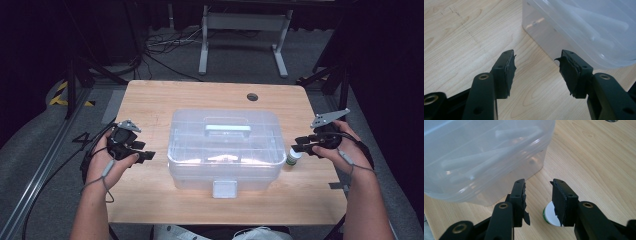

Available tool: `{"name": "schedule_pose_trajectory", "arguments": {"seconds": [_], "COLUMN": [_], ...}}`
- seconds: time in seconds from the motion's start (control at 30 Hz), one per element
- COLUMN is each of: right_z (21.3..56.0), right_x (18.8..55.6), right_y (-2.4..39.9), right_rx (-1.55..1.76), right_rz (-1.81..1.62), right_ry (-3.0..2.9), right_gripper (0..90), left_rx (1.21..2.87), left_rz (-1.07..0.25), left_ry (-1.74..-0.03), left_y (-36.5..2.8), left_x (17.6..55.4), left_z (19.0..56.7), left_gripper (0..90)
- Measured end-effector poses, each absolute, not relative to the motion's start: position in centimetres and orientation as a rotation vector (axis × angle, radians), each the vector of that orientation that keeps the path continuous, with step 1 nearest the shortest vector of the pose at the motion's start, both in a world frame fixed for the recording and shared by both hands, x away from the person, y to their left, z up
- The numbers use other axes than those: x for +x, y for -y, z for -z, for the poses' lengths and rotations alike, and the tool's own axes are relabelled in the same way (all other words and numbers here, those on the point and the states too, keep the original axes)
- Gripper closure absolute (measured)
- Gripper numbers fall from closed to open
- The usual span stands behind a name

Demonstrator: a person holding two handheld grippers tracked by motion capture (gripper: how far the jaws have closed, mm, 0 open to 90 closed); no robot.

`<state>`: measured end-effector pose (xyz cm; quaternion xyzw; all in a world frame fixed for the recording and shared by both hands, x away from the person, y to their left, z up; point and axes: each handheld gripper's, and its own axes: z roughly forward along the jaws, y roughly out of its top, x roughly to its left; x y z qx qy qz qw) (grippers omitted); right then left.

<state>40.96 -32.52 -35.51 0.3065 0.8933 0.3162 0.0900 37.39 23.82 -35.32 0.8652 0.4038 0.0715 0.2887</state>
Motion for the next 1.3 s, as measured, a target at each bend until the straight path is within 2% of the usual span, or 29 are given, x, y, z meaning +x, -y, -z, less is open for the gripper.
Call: {"name": "schedule_pose_trajectory", "arguments": {"seconds": [0.5,0.7,0.9,1.3], "right_z": [35.6,35.5,35.5,35.5], "right_x": [40.9,40.8,40.7,40.4], "right_y": [32.7,32.7,32.8,33.1], "right_rx": [0.903,0.909,0.908,0.915], "right_rz": [-0.950,-0.955,-0.956,-0.953], "right_ry": [-2.653,-2.646,-2.645,-2.643], "right_gripper": [59.6,59.3,58.7,57.8], "left_rx": [2.276,2.310,2.318,2.337], "left_rz": [-0.147,-0.190,-0.193,-0.146], "left_ry": [-0.941,-0.896,-0.805,-0.694], "left_y": [-22.5,-21.5,-19.9,-16.5], "left_x": [37.0,37.2,37.2,38.2], "left_z": [33.1,31.2,29.0,27.2], "left_gripper": [46.3,46.1,45.8,44.3]}}
